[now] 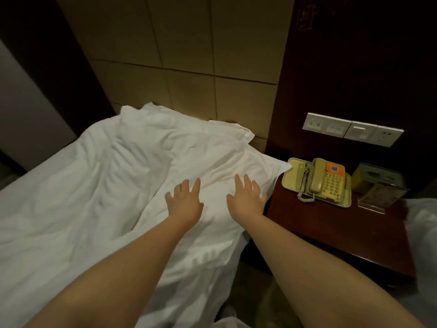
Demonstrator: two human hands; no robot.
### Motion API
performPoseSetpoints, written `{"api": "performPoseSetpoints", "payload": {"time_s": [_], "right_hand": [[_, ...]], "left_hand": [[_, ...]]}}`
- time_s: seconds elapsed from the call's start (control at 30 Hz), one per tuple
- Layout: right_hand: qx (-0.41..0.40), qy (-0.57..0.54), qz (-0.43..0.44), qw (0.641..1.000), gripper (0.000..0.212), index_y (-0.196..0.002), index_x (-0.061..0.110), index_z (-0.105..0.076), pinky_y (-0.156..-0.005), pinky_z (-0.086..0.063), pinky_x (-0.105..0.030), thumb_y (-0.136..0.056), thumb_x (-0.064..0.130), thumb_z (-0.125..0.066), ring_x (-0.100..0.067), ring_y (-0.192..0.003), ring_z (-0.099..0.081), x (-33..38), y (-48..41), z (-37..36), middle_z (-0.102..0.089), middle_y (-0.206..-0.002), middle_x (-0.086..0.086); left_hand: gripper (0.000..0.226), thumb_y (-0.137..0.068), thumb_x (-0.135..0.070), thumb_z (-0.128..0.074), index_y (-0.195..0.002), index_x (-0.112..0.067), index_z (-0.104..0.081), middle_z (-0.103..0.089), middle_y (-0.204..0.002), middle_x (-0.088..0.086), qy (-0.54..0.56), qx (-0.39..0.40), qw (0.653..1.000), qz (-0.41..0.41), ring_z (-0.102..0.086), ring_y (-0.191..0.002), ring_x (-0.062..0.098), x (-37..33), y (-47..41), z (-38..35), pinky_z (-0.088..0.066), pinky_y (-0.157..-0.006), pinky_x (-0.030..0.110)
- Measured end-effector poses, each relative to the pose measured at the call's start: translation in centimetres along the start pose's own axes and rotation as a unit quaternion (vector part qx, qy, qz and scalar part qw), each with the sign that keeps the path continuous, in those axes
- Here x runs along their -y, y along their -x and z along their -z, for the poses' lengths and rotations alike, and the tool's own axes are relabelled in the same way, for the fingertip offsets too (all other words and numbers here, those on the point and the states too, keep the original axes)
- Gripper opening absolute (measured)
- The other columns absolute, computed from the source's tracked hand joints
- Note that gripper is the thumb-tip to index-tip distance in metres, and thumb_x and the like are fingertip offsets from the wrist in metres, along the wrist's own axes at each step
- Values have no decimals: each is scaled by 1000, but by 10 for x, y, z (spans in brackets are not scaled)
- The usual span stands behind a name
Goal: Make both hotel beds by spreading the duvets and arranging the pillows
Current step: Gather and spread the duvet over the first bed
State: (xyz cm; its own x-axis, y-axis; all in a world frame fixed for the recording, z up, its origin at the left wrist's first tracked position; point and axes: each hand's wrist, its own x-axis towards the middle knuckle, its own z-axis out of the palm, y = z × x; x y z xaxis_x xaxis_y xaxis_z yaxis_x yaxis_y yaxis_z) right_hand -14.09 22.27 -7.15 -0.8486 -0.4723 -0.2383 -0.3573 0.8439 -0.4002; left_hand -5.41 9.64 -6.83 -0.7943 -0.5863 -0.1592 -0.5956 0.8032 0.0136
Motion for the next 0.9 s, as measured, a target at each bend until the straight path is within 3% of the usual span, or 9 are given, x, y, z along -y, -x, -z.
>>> {"api": "performPoseSetpoints", "payload": {"time_s": [0.17, 0.47, 0.63, 0.8, 0.9], "right_hand": [[4, 23, 34, 999, 60, -153, 30, -1, -117, -4, -51, -101, 36, -32, -23, -147, 1, -2, 95, -37, 5, -161, 5], [137, 22, 9, 990, 59, -153, 32, -4, -117, -1, -52, -101, 29, -32, -24, -147, 1, -12, 312, -143, 3, -161, 4], [120, 48, 12, 992, 61, -153, 32, -2, -117, -3, -52, -100, 29, -34, -24, -147, 0, 7, 376, -181, 1, -161, 4], [105, 108, 57, 987, 62, -153, 30, 0, -116, -1, -52, -100, 30, -32, -25, -147, 1, 41, 428, -250, 2, -161, 3], [143, 115, 45, 982, 61, -153, 30, 2, -117, -3, -51, -101, 37, -30, -26, -147, 0, 86, 473, -311, 4, -161, 3]], "left_hand": [[67, -97, -39, -43, -151, -27, -4, -11, -156, 7, -16, 22, 998, 50, -19, -140, 27, 46, 115, -42, -21, -109, 47], [70, -95, -49, -42, -151, -30, -5, -9, -157, 5, -41, 126, 986, 99, -18, -141, 26, 125, 355, -111, -22, -110, 47], [72, -93, -49, -47, -150, -30, -7, -14, -154, 4, -60, 142, 981, 121, -24, -137, 25, 198, 425, -141, -30, -104, 46], [79, -92, -53, -47, -151, -30, 1, -2, -158, 7, -81, 198, 971, 106, -11, -142, 32, 276, 468, -183, -21, -109, 57], [87, -89, -59, -48, -150, -31, 7, 4, -158, 10, -80, 261, 955, 117, -8, -142, 37, 331, 500, -208, -19, -108, 60]]}}
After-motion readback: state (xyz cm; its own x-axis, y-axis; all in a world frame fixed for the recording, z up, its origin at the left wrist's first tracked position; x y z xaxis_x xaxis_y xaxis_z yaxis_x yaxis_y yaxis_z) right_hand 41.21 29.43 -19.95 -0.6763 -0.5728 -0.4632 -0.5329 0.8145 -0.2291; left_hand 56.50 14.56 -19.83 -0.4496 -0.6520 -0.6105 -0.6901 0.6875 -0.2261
